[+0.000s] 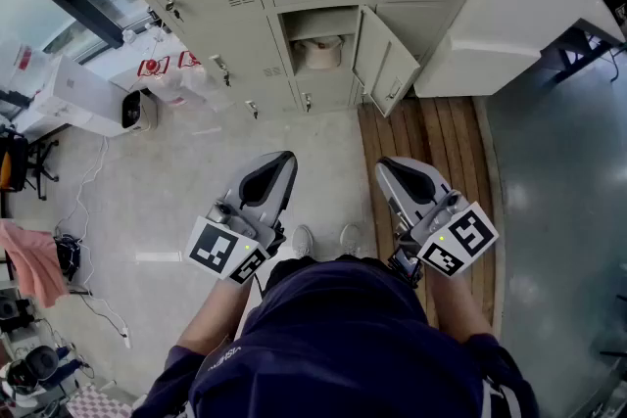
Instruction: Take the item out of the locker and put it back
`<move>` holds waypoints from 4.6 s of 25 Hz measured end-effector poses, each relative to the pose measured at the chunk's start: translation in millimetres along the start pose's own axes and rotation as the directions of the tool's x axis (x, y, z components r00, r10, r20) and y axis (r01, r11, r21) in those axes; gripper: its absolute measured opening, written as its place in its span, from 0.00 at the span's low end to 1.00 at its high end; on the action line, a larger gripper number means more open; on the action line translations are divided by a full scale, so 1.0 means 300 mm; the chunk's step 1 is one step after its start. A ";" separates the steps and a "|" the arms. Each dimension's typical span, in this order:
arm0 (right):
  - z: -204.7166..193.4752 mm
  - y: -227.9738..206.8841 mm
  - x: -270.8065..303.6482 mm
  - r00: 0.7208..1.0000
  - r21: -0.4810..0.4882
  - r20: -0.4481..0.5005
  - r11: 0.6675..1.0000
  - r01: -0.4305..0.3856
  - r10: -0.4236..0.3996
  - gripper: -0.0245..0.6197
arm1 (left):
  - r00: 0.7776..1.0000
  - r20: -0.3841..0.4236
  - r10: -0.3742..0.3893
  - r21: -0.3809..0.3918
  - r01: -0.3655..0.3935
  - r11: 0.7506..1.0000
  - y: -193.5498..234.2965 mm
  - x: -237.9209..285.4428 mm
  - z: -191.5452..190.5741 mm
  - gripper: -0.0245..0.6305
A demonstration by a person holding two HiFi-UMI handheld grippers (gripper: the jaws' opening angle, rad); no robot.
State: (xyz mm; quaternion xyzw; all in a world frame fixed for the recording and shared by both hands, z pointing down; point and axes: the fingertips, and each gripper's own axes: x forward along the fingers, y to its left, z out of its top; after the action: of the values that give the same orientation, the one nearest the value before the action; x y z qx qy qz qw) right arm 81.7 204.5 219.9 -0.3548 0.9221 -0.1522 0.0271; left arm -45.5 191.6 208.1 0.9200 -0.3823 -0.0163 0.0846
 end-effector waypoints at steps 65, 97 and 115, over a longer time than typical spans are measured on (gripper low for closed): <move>-0.086 -0.468 0.446 0.994 0.113 -0.108 0.993 0.036 -0.023 0.05 | 0.995 -0.104 -0.012 -0.087 0.003 0.996 0.458 0.415 -0.167 0.04; -0.993 -1.211 1.185 0.932 0.457 -0.279 0.821 0.341 -0.232 0.10 | 0.945 -0.320 -0.064 -0.154 0.015 0.988 1.004 0.620 -0.782 0.04; -1.429 -1.532 1.302 0.923 0.763 -0.168 0.547 0.344 -0.346 0.20 | 0.928 -0.363 -0.084 -0.084 0.058 0.995 1.094 0.790 -1.197 0.04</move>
State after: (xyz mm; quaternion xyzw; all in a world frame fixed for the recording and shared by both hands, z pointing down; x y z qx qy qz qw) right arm 19.2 -264.7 788.7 -0.4814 0.6753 -0.5386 0.1487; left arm -73.8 -151.9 625.1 0.9166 -0.3255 0.1385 0.1865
